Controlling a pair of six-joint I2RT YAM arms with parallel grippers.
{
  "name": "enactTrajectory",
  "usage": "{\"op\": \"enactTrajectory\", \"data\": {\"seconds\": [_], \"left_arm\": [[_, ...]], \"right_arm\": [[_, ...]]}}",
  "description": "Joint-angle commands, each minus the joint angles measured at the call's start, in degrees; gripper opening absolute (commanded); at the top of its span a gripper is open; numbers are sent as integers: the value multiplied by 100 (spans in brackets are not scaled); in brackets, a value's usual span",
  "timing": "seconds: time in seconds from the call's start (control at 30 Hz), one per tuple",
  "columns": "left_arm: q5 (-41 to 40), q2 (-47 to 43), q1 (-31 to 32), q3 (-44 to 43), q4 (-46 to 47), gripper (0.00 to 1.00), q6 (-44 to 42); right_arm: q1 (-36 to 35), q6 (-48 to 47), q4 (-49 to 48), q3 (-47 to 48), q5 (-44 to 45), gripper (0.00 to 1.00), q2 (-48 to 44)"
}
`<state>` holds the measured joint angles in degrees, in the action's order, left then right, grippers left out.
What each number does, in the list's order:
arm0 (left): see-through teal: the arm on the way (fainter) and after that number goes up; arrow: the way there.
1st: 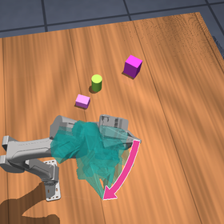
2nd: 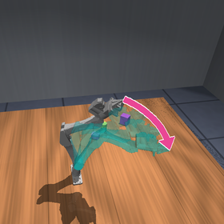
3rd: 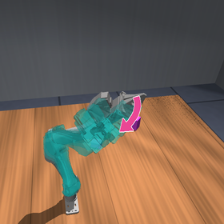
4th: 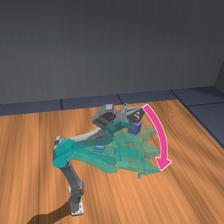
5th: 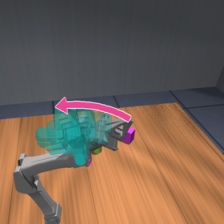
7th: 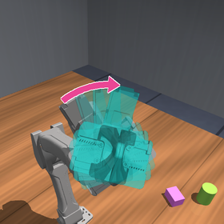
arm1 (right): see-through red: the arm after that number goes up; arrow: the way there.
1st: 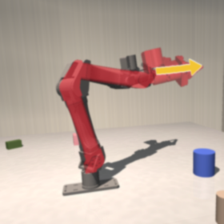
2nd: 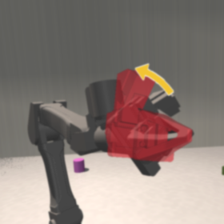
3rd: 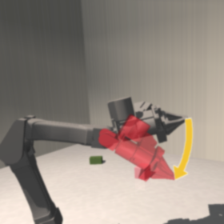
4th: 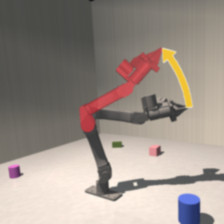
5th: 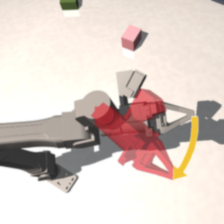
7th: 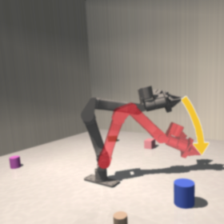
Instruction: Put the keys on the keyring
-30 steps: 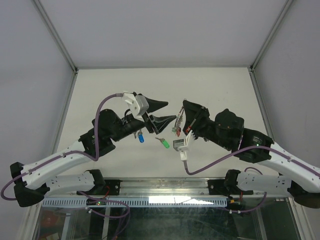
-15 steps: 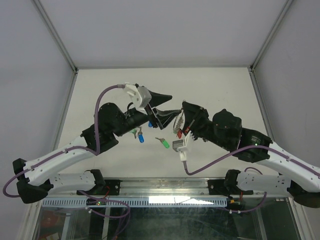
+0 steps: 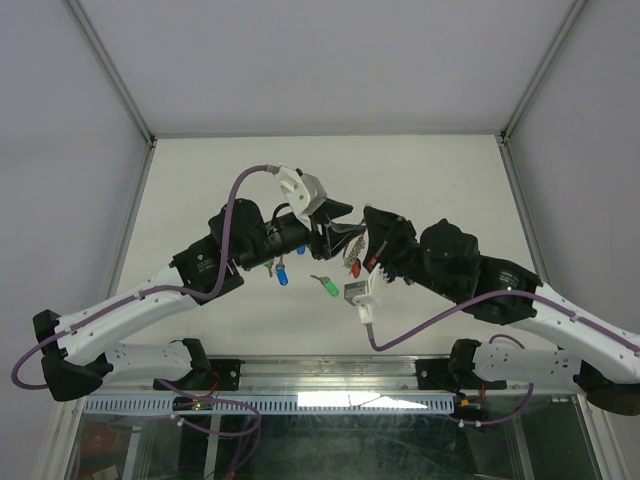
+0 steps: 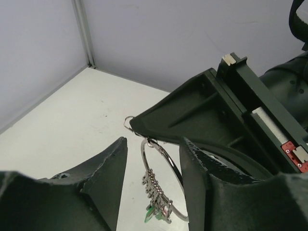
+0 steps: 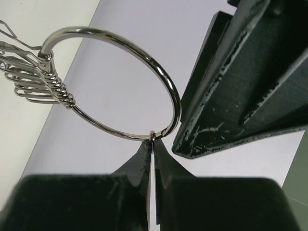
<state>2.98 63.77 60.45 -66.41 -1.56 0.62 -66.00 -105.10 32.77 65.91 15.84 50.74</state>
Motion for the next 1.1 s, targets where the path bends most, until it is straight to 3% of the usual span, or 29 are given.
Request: {"op": "enactTrajectory", "data": {"seconds": [0.0,0.17,0.43,0.5,0.67,0.87,1.07], "left_arm": [[-110,-255,64,-144,-315,44,-175],[79,-330,64,-121,-415,43,-283],[-360,-265,64,-230,-812,28,-644],[-363,-240,64,-255,-805,28,-660],[-131,-115,64,-312,-608,40,-590],[68,115,64,-320,-315,39,-446],[82,307,64,-320,-142,33,-436]], "right_arm": [[-12,7,-446,117,208,0,-51],[-12,31,-474,98,249,0,-39],[-11,76,-463,115,180,0,-64],[-10,85,-461,109,154,0,-58],[-11,77,-521,56,76,0,-17],[-10,79,-570,29,24,0,21],[-10,69,-566,18,-34,0,18]]}}
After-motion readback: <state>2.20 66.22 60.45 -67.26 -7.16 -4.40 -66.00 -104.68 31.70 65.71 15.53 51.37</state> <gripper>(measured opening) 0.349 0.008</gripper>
